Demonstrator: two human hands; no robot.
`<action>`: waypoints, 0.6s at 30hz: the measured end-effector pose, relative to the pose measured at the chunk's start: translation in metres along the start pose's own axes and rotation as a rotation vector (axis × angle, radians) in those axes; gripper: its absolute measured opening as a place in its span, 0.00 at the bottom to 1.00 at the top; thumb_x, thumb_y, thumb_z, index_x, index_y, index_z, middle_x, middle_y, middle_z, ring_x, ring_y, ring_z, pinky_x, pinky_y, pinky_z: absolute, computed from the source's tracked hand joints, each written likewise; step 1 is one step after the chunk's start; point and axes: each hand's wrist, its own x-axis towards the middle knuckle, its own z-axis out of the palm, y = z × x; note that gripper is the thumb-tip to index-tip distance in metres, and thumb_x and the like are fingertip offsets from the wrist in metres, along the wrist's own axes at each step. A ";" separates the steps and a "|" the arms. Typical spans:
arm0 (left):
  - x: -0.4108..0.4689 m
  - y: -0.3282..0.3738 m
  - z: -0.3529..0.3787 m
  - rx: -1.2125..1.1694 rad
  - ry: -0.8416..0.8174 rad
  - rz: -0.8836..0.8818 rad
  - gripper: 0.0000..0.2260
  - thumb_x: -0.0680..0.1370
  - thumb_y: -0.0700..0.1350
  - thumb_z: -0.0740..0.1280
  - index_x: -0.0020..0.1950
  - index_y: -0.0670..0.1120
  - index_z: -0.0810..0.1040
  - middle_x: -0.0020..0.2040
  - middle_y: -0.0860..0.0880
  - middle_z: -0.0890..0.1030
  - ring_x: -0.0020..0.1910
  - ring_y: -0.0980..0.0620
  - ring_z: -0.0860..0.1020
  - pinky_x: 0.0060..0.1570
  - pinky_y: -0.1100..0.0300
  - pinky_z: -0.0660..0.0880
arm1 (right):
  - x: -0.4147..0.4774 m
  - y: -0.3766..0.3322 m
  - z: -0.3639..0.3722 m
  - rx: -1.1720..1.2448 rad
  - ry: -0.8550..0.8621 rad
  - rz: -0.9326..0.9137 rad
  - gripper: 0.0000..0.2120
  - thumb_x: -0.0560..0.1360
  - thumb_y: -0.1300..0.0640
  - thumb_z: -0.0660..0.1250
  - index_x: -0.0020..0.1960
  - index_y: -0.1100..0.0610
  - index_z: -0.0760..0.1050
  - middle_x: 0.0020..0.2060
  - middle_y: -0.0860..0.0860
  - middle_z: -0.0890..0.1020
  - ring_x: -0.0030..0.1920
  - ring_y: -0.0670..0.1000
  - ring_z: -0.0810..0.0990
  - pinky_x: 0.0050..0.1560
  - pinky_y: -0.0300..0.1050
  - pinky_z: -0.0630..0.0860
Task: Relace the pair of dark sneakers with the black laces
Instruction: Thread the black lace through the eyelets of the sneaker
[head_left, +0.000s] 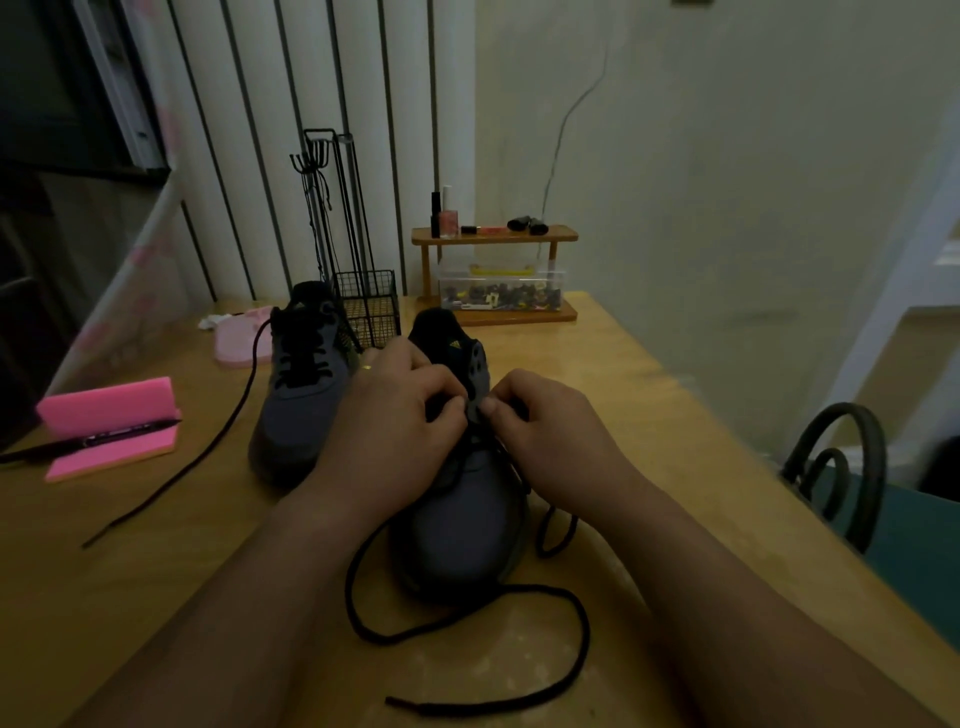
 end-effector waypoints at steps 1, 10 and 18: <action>0.002 0.001 0.000 0.012 -0.030 -0.007 0.05 0.80 0.50 0.69 0.54 0.53 0.84 0.47 0.54 0.70 0.51 0.52 0.70 0.48 0.56 0.70 | 0.000 0.000 0.001 0.007 -0.007 0.006 0.09 0.84 0.50 0.65 0.49 0.53 0.77 0.40 0.47 0.80 0.41 0.47 0.77 0.42 0.48 0.74; 0.028 0.002 -0.020 0.045 -0.399 -0.057 0.07 0.81 0.54 0.70 0.58 0.58 0.84 0.53 0.54 0.71 0.55 0.52 0.74 0.58 0.48 0.77 | 0.001 0.001 0.001 0.052 -0.014 0.033 0.09 0.83 0.50 0.66 0.46 0.52 0.76 0.40 0.47 0.79 0.41 0.47 0.76 0.39 0.45 0.72; 0.018 -0.007 -0.005 -0.167 -0.334 -0.081 0.02 0.83 0.50 0.69 0.51 0.57 0.80 0.51 0.55 0.71 0.52 0.57 0.73 0.49 0.63 0.69 | 0.002 0.004 -0.005 0.604 -0.116 0.302 0.09 0.83 0.55 0.68 0.48 0.60 0.80 0.37 0.51 0.82 0.28 0.47 0.70 0.28 0.42 0.67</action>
